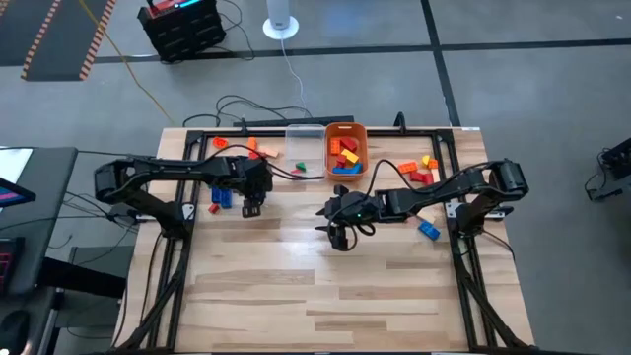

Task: Sort blocks by size
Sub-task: Put the blue square game piece into the clear bin

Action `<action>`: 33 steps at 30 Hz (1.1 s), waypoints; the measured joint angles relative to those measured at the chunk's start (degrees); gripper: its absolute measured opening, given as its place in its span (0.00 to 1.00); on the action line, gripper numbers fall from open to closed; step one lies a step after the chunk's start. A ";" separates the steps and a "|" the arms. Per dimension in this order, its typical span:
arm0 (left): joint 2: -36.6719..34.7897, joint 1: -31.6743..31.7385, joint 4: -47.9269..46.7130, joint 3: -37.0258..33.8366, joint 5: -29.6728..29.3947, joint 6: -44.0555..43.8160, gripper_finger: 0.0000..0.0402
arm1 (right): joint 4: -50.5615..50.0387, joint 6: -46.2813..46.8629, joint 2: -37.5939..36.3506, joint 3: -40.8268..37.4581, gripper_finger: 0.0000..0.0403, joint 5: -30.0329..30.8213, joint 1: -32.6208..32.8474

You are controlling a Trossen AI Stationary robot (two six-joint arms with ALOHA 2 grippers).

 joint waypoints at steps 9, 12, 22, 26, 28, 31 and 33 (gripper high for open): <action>5.41 2.85 4.69 0.05 2.20 4.59 0.55 | 1.07 0.00 0.00 0.00 0.56 -0.01 0.02; 7.77 3.53 6.05 0.09 2.08 5.88 0.55 | 0.64 -0.02 0.00 0.00 0.56 -0.01 0.02; 10.60 3.28 4.13 0.56 2.24 5.70 0.49 | -1.09 0.08 0.00 0.00 0.56 -0.03 -0.15; 9.80 2.93 2.99 1.59 1.14 5.60 0.34 | -3.43 0.94 -0.02 0.04 0.56 -0.03 -0.33; 8.98 2.93 2.56 2.22 0.72 5.58 0.33 | -6.89 1.81 -0.44 0.04 0.56 -0.03 -0.35; 7.52 2.93 1.72 2.99 0.96 5.38 0.33 | -11.83 3.46 -1.43 0.04 0.56 0.65 -0.33; 6.42 2.93 1.09 4.08 2.75 4.92 0.33 | -14.93 4.35 -1.95 0.04 0.56 1.98 -0.24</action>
